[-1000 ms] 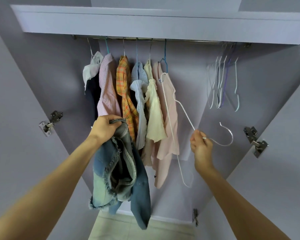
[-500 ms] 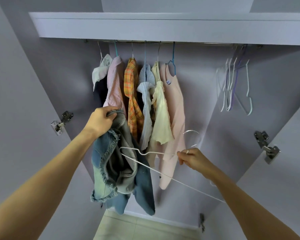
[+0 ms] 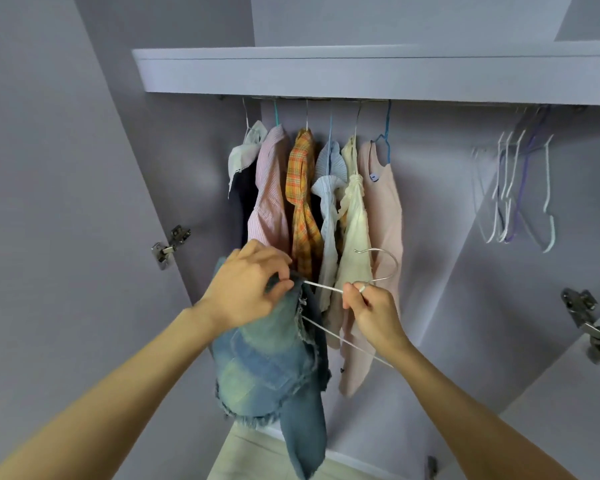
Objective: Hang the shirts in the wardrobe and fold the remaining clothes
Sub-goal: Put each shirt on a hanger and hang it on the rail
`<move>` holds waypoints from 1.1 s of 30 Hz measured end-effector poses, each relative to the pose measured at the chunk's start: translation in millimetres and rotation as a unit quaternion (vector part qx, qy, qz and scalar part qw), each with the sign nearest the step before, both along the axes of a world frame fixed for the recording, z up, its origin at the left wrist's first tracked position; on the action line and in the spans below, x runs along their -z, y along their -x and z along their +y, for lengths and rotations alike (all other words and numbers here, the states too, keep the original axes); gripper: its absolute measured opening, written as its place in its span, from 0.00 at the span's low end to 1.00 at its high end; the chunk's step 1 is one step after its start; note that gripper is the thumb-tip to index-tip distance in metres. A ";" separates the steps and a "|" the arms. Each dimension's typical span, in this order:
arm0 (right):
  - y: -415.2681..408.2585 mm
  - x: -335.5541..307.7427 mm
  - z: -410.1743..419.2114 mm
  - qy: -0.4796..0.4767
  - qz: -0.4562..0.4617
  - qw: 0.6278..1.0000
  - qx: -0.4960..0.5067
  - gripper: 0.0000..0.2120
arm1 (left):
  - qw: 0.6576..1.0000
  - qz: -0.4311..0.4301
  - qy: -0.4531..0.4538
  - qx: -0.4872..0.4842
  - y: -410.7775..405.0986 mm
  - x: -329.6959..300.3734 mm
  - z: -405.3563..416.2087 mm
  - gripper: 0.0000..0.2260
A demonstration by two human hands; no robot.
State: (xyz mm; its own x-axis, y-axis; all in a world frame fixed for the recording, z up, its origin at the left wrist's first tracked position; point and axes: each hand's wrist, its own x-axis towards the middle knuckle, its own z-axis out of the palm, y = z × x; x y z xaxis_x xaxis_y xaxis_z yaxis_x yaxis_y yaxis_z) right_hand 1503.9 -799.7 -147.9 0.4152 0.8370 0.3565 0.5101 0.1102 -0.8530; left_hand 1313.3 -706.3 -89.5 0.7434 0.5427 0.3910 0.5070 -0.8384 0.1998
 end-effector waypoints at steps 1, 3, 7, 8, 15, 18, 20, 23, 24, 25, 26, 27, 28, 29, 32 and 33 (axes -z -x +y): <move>3.2 -1.1 1.4 -0.002 -0.015 1.000 -0.011 0.19 | 1.000 0.000 -0.031 -0.005 0.2 -3.7 5.0 0.11; 8.6 -3.9 4.0 -0.004 -0.018 1.000 -0.021 0.19 | 0.997 0.075 -0.029 -0.009 -0.5 -4.2 12.9 0.18; 13.3 -10.8 5.9 -0.011 -0.006 0.999 -0.032 0.18 | 0.995 0.090 0.021 -0.029 -5.3 6.1 20.4 0.09; 12.5 -13.4 6.2 -0.003 -0.003 0.999 -0.040 0.18 | 0.995 0.080 0.034 -0.038 -6.8 6.9 22.3 0.10; 4.0 -29.0 7.2 0.047 -0.009 0.996 -0.070 0.13 | 0.985 0.033 0.164 -0.053 -5.2 16.1 22.2 0.08; 3.8 -28.4 5.4 0.033 -0.034 0.998 -0.051 0.13 | 0.973 -0.010 0.230 -0.014 5.2 4.9 25.4 0.02; 4.3 -27.5 4.9 0.025 -0.029 0.998 -0.048 0.13 | 0.975 -0.005 0.219 -0.023 12.2 0.9 28.1 0.06; 6.8 -26.2 7.3 0.020 -0.024 0.998 -0.048 0.13 | 0.978 -0.004 0.190 -0.085 13.7 5.0 29.5 0.12; 8.1 -26.1 8.1 0.018 -0.027 0.998 -0.049 0.13 | 0.978 -0.014 0.177 -0.110 12.2 7.9 29.3 0.13; 8.9 -25.8 8.9 0.013 -0.031 0.998 -0.048 0.12 | 0.978 -0.022 0.162 -0.129 11.1 10.3 28.0 0.14; 8.9 -25.2 9.8 0.005 -0.038 0.998 -0.047 0.12 | 0.979 -0.024 0.150 -0.136 11.1 11.6 26.8 0.14; 8.5 -24.6 10.0 -0.002 -0.048 0.998 -0.045 0.12 | 0.980 -0.019 0.146 -0.130 12.3 12.2 25.5 0.13; 7.8 -24.1 10.1 -0.009 -0.060 0.997 -0.042 0.11 | 0.982 -0.007 0.150 -0.111 14.9 12.3 24.4 0.12; 6.7 -23.5 10.5 -0.017 -0.068 0.997 -0.040 0.11 | 0.985 0.016 0.156 -0.078 18.5 11.8 24.4 0.13; 6.5 -20.4 11.8 -0.034 -0.074 0.995 -0.052 0.10 | 0.983 0.088 0.162 -0.008 28.1 18.7 29.4 0.16; 7.5 -19.0 11.8 -0.032 -0.075 0.994 -0.070 0.10 | 0.983 0.092 0.160 -0.013 29.3 22.3 30.9 0.16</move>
